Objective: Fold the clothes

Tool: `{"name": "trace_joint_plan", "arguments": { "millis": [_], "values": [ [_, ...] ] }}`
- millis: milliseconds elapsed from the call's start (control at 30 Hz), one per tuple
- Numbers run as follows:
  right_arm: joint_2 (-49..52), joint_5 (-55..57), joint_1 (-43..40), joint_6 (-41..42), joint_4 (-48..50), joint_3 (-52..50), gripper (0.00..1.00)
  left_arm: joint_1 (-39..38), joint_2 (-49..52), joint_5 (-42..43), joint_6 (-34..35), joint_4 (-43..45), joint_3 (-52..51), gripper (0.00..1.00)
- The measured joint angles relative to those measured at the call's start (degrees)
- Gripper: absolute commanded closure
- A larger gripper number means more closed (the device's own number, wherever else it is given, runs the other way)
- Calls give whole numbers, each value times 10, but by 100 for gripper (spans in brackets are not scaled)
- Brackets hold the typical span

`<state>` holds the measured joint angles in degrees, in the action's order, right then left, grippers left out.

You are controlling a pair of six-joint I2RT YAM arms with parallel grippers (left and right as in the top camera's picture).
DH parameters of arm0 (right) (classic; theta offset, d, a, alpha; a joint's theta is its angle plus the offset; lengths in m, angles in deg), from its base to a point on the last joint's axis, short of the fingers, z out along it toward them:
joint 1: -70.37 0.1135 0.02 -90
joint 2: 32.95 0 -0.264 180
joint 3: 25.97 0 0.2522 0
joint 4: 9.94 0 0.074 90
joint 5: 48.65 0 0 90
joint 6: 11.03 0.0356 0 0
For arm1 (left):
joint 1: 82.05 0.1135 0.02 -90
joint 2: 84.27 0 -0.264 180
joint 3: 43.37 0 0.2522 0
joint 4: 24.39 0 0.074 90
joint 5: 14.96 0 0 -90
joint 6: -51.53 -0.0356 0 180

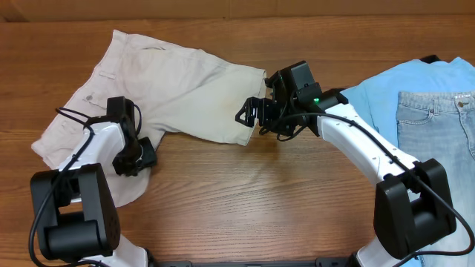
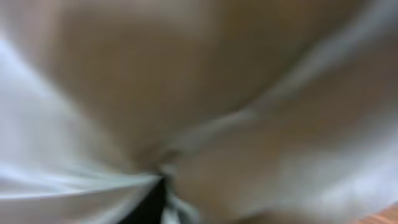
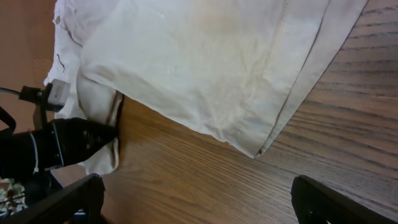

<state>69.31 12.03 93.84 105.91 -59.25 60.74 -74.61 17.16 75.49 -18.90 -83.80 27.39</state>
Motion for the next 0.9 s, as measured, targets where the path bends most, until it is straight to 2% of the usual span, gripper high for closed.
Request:
{"name": "trace_joint_plan", "arguments": {
  "millis": [67,200,333,467,567,700,800,900],
  "values": [
    [0,4,0,0,0,0,0,3,0,69,0,34,0,96],
    [0,11,0,0,0,0,0,0,7,260,5,154,1,96],
    [0,12,3,14,3,0,0,0,7,385,41,200,16,96],
    [6,17,14,43,11,0,0,0,7,447,59,200,24,96],
    [31,16,38,76,33,0,9,0,7,483,62,199,28,96],
    [87,-3,87,114,90,0,10,0,7,537,61,200,61,96],
    [119,-4,121,139,109,0,2,0,7,576,60,189,97,96],
    [127,-3,129,153,123,-3,0,0,0,590,56,161,131,96]
  ]
}}
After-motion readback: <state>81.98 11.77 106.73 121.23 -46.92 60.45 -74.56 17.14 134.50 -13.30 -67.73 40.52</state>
